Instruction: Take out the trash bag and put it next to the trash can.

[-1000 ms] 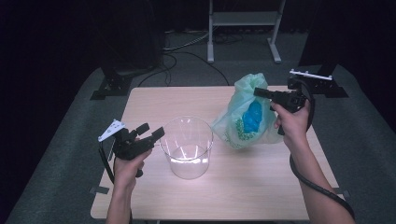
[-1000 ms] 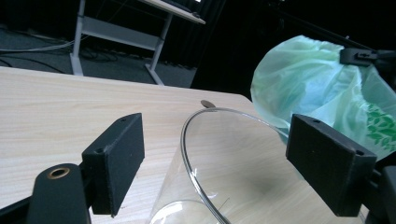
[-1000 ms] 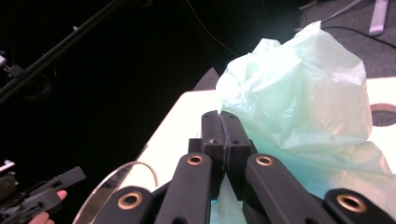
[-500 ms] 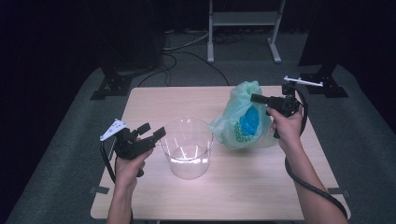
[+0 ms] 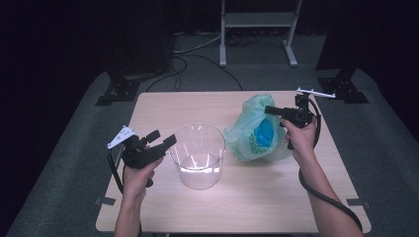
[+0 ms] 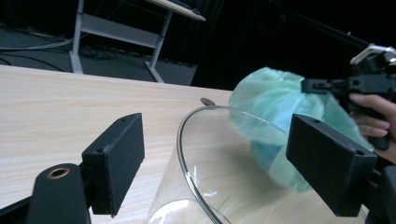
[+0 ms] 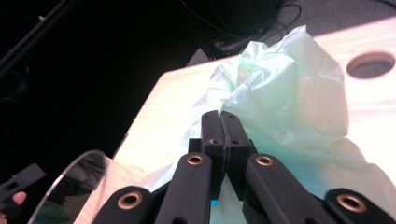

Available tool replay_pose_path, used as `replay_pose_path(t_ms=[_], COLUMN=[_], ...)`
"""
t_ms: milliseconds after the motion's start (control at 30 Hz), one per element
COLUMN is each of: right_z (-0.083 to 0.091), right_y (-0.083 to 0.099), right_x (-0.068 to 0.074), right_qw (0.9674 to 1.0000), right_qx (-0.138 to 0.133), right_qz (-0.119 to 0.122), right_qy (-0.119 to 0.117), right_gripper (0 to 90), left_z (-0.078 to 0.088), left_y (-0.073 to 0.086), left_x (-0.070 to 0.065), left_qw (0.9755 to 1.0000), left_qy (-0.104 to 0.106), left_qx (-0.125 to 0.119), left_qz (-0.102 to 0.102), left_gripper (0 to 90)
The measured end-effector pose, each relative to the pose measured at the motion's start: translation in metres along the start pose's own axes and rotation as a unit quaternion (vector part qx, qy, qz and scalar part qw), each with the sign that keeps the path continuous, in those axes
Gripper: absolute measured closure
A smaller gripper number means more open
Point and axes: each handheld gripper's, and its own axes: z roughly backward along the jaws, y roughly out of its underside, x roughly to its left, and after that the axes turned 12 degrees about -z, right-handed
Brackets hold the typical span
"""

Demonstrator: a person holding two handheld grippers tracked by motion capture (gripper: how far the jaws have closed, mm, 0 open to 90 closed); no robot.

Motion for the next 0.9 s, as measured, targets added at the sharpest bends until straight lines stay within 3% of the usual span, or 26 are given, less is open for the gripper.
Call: replay_pose_path(t_ms=[300,433,700,900], right_z=[-0.013,-0.020,-0.037,-0.042], right_y=[0.008,0.014,0.023,0.025], right_x=[-0.022,-0.026,-0.021,-0.008], right_qw=[0.9995,0.9994,0.9990,0.9984], right_qx=[0.015,0.025,0.043,0.054], right_qz=[-0.020,-0.020,-0.015,0.008], right_qy=[0.017,0.012,0.000,-0.014], right_gripper=[90.0,90.0,90.0,90.0], left_z=[-0.001,-0.002,0.000,0.001], left_y=[-0.001,-0.001,-0.002,-0.002], left_x=[-0.001,-0.002,-0.001,0.001], left_qw=[1.0000,1.0000,1.0000,1.0000], left_qy=[0.000,0.003,0.003,0.003], left_qx=[-0.003,-0.002,-0.004,-0.006], left_qz=[0.004,0.003,0.002,0.004], left_gripper=[18.4,18.4,18.4,18.4])
